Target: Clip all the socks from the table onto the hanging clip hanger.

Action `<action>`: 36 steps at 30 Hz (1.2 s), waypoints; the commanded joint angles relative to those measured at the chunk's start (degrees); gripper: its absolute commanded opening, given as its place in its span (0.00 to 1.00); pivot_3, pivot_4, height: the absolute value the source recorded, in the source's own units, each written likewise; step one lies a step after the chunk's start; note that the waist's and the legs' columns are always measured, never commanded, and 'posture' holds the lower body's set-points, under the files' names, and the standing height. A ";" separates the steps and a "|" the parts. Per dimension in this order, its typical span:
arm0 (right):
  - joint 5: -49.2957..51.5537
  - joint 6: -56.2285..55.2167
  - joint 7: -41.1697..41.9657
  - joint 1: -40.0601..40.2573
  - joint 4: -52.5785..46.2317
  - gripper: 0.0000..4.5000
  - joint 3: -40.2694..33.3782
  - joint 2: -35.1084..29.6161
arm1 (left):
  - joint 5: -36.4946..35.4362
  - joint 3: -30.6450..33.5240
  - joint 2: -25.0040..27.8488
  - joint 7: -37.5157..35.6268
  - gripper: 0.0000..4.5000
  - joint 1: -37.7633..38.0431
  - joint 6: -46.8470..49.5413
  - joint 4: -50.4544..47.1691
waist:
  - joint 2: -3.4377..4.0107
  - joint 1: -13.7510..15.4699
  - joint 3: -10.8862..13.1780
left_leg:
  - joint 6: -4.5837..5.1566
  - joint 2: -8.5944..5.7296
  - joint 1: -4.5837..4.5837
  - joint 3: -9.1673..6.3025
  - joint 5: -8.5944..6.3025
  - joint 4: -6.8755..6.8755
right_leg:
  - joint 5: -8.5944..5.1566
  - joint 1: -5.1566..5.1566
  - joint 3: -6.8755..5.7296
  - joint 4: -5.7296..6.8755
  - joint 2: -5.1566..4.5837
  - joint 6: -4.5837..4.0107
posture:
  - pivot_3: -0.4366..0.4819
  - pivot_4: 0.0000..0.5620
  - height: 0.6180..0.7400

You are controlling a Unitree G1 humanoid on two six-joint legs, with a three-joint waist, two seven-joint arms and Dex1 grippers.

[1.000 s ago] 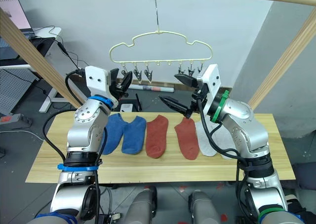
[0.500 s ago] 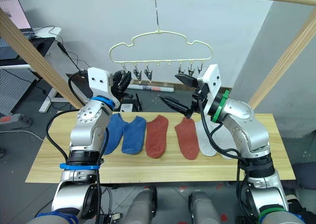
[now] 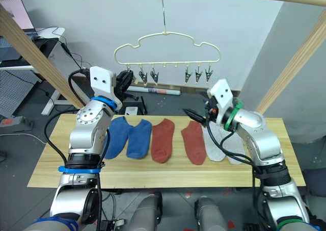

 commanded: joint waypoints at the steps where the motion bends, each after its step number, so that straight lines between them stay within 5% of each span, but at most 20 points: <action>1: -5.60 -2.35 -1.95 0.33 6.33 1.00 0.68 -1.83 | -0.09 -0.24 0.77 -0.85 0.02 0.50 1.05 -3.60 | -0.01 -0.05 0.03 | 0.00 0.00 -0.01 0.01 0.00 0.00 | 0.00 -0.01 0.01 0.00 0.00 0.00 | 0.53 0.48 1.00; 9: -13.40 -6.94 -1.22 -4.22 33.00 1.00 2.92 -3.12 | -0.38 -0.29 -0.04 -0.64 0.02 2.05 2.67 -5.35 | 0.02 -0.20 0.06 | 0.00 0.02 0.02 0.04 0.00 -0.01 | 0.00 -0.02 0.03 0.00 0.04 0.00 | 0.57 0.48 1.00; 19: -16.53 -11.19 -0.14 -3.83 44.62 1.00 3.49 -2.42 | -0.78 0.56 0.76 -0.11 0.02 5.76 5.13 -10.12 | 0.04 -0.09 0.08 | 0.00 0.02 0.11 0.05 0.00 -0.01 | -0.02 0.08 0.05 0.00 0.04 0.04 | 0.60 0.49 1.00; 32: -15.26 -9.01 2.02 -1.24 41.18 0.00 1.33 -1.78 | -1.16 0.95 0.75 0.60 0.02 7.03 6.56 -12.53 | 0.04 0.12 0.08 | 0.00 0.01 0.14 0.03 0.00 0.01 | -0.02 0.14 0.06 0.00 0.03 0.05 | 0.61 0.48 1.00; 36: -14.62 -7.44 2.69 0.22 38.18 0.00 0.41 -2.05 | -1.10 0.63 0.50 0.65 0.02 6.54 6.43 -11.99 | 0.04 0.12 0.08 | -0.01 0.02 0.14 0.03 0.00 0.00 | -0.02 0.14 0.05 0.00 0.03 0.05 | 0.60 0.47 1.00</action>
